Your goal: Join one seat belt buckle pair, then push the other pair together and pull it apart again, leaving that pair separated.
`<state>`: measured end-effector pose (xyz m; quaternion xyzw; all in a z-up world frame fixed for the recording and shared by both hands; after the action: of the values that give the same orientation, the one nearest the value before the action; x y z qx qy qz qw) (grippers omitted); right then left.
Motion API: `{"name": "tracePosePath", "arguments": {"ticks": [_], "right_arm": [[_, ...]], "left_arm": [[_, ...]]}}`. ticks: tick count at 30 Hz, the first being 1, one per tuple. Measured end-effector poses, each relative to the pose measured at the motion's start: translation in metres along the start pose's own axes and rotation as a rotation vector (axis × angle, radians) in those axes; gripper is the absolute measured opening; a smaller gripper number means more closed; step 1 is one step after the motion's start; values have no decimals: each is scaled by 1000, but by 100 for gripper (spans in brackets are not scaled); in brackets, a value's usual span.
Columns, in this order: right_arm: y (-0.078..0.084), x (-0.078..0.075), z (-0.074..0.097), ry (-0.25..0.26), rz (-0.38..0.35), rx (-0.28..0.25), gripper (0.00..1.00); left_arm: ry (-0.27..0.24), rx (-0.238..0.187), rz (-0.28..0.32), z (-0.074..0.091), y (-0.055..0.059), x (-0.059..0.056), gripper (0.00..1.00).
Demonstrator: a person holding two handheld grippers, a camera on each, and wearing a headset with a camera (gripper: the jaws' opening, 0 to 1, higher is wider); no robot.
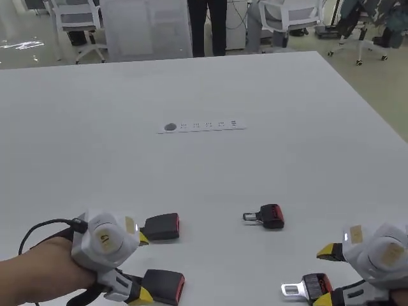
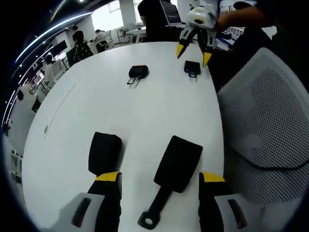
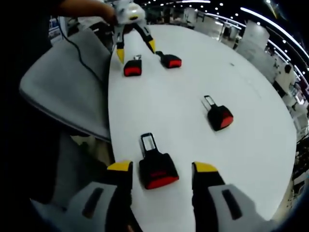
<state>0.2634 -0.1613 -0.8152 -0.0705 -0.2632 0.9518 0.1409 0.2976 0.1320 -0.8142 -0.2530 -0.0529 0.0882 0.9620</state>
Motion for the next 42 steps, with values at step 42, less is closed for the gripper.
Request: {"name": "tracePosePath", "arguments": {"ticks": [42], "right_arm": [[19,1,-19,-117,107,126,34]], "left_arm": [[85,118,-148,-25,9,-17,34]]}}
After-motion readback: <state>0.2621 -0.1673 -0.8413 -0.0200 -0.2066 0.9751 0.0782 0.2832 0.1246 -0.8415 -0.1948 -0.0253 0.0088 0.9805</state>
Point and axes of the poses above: the centre of the closed fingertips' face, and the gripper's own axes: z roughly backward along the fingers, x roughly to its left, y roughly out of its underside, the point moved 2 cm from there along z, roughly backward along the fingers
